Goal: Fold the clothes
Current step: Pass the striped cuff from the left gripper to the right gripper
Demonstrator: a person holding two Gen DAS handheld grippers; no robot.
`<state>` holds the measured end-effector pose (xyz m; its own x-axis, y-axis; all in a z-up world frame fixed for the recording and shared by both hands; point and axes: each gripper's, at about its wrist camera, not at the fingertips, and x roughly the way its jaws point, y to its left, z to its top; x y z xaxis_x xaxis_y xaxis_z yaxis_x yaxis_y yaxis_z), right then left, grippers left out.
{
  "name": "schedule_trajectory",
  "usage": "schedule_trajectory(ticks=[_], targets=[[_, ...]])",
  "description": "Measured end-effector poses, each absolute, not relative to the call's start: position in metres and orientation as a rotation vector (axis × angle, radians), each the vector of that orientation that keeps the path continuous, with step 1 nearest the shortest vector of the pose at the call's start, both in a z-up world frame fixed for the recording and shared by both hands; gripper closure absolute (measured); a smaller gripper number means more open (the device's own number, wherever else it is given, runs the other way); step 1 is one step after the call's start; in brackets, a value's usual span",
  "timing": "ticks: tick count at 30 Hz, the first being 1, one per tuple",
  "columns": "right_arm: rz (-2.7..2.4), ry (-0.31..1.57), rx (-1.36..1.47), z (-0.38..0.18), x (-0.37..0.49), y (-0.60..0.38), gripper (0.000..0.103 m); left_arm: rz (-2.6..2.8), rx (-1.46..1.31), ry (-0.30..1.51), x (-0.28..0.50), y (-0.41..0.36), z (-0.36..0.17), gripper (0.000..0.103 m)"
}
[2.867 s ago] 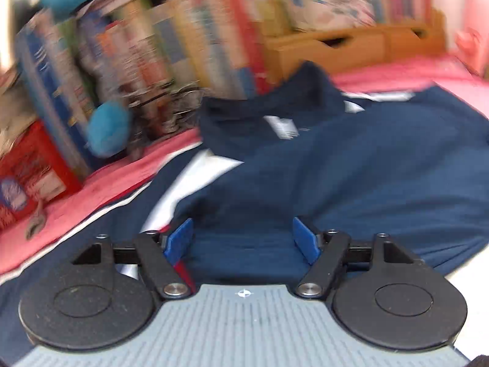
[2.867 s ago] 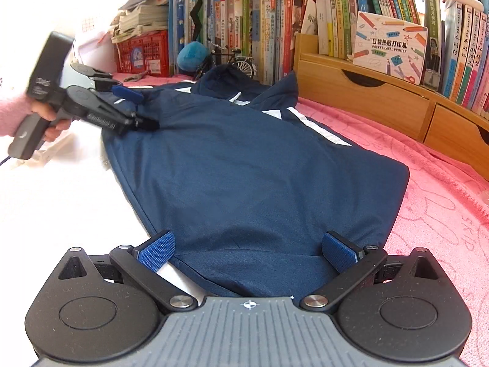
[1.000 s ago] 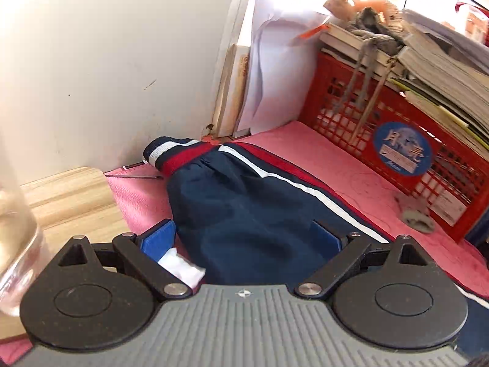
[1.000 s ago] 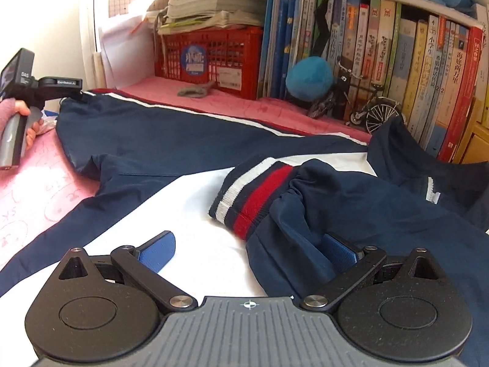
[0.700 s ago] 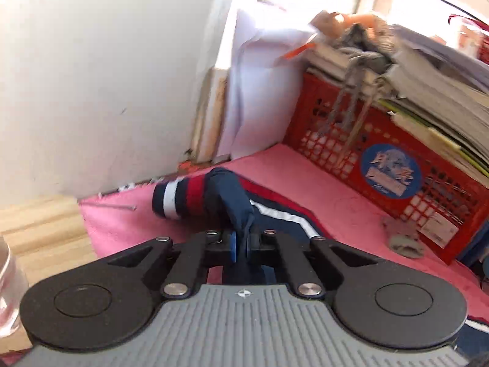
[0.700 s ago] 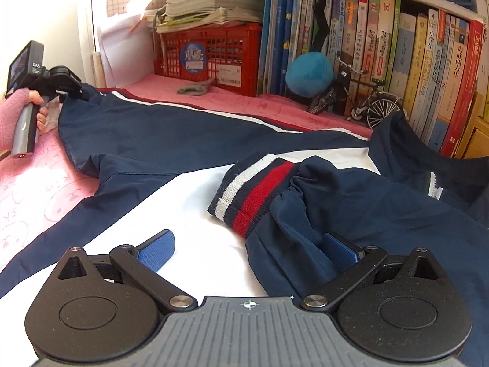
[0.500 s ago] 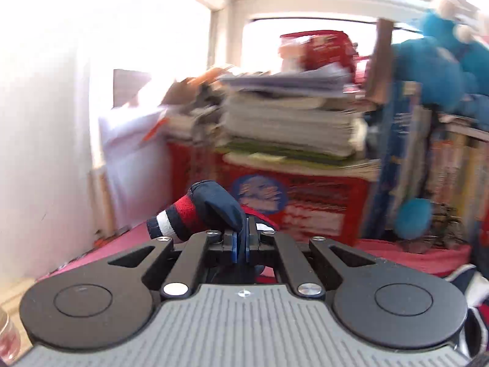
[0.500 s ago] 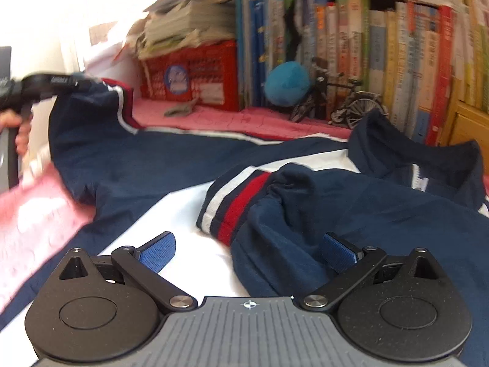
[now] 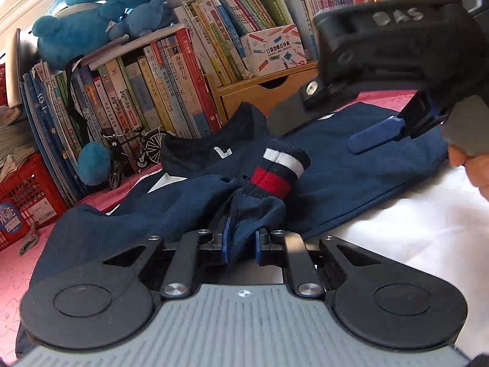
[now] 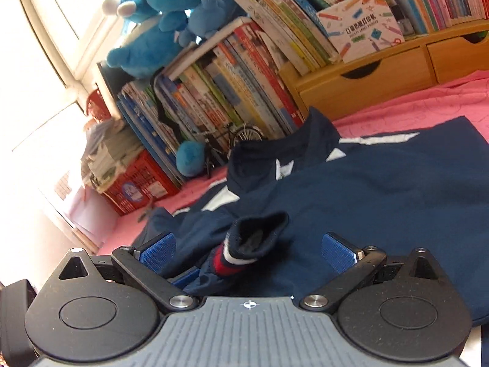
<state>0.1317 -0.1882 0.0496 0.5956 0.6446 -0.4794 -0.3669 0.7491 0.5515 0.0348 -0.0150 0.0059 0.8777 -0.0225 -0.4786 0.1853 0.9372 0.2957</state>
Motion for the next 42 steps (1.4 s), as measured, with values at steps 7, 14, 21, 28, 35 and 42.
schedule_trajectory(ticks=[7, 14, 21, 28, 35, 42], targets=[[0.569, 0.754, 0.436, 0.025, 0.132, -0.151, 0.008, -0.101, 0.318, 0.477, 0.01, -0.002, 0.016, 0.072], [0.517, 0.694, 0.423, 0.043, 0.138, -0.168, 0.085, -0.005, 0.227, 0.38, -0.039, 0.063, 0.047, 0.053], [0.368, 0.567, 0.286, 0.074, 0.141, -0.204, 0.088, 0.084, 0.24, 0.432, -0.045, 0.11, 0.045, 0.048], [0.227, 0.533, 0.151, 0.074, 0.156, -0.216, 0.088, 0.065, 0.323, 0.478, -0.033, 0.111, 0.028, 0.037], [0.179, 0.553, 0.056, 0.055, 0.163, -0.211, 0.088, 0.235, 0.461, 0.542, 0.007, 0.123, 0.004, 0.036], [0.111, 0.539, -0.214, 0.024, 0.162, -0.193, 0.082, 0.233, 0.249, 0.618, 0.008, 0.171, 0.009, 0.022]])
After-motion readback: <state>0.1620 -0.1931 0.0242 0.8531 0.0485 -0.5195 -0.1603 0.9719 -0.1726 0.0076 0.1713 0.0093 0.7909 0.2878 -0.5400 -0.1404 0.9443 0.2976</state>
